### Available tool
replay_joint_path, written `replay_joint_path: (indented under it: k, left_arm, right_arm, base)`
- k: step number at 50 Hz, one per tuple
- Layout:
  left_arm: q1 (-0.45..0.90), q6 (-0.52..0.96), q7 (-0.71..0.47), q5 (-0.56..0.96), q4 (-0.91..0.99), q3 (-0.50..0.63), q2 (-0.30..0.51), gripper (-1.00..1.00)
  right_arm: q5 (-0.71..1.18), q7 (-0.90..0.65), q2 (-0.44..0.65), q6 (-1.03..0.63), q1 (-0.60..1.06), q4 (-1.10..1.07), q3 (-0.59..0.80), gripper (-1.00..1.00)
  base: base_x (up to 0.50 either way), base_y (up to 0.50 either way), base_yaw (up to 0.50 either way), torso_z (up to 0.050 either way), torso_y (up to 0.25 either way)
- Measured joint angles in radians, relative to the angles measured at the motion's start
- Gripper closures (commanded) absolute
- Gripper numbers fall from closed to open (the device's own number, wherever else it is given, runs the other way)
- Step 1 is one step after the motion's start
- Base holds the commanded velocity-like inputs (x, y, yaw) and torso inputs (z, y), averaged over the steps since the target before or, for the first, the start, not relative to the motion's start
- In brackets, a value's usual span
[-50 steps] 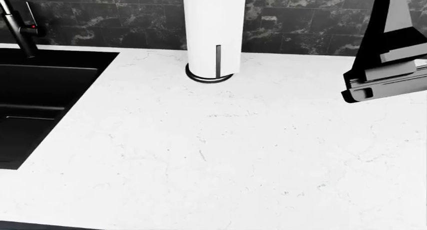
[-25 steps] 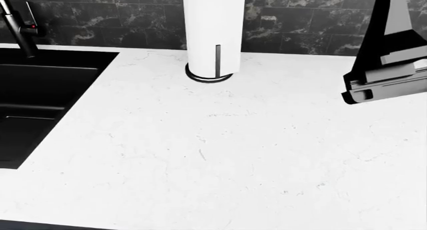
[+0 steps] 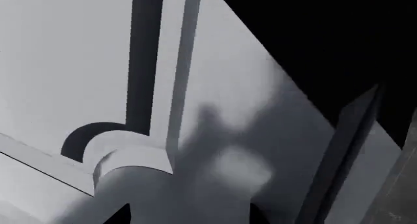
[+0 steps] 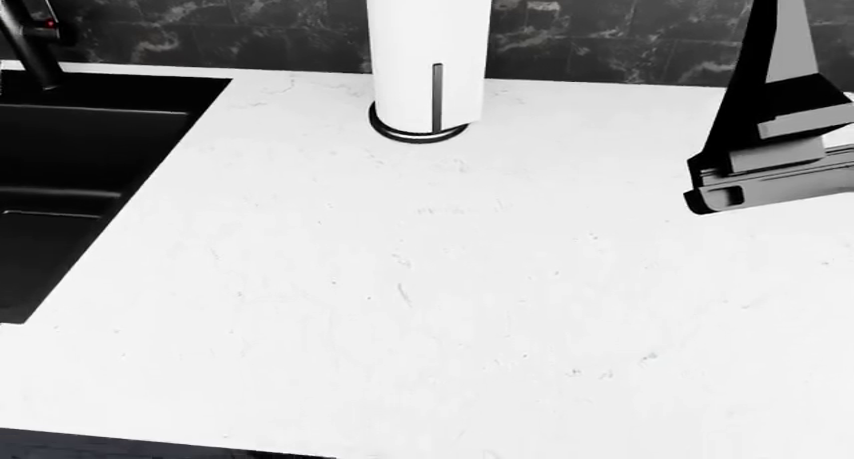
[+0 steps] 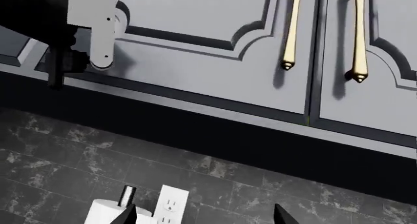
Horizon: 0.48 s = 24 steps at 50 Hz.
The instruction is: Pick the lemon, brussel sprout from the counter and place them in the cabinet. Then close the cabinet.
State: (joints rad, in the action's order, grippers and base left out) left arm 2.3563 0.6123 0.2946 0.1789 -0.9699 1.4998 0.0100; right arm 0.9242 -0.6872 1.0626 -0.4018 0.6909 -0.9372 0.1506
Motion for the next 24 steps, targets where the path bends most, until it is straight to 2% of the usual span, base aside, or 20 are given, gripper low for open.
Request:
replay_joint_path:
  k: [5,11,19,24]
  left_arm:
    - [-0.001,0.150,0.007,-0.200,0.136,0.021,-0.010,-1.00]
    - [0.000,0.091,0.001,-0.160,0.089,0.008,-0.010,-1.00]
    - [-0.009,0.046,0.081,0.229,-0.086,-0.022,-0.009,-1.00]
    - [-0.012,0.029,0.124,0.389,-0.153,-0.032,-0.009,-1.00]
  right_arm:
    - [-0.001,0.000,0.001,0.005,-0.002,0.004,0.003,-1.00]
    - [0.001,-0.002,0.005,0.011,-0.006,0.004,0.000,-1.00]
    - [0.003,-0.006,0.015,0.021,-0.021,-0.004,-0.018,-1.00]
    - [0.004,-0.008,0.024,0.029,-0.033,-0.009,-0.032,-1.00]
  base:
    - [0.00,0.00,0.00,0.000,-0.205]
    - [0.00,0.00,0.00,0.000,0.004]
    - [0.00,0.00,0.00,-0.005,0.246]
    - [0.00,0.00,0.00,-0.005,0.250]
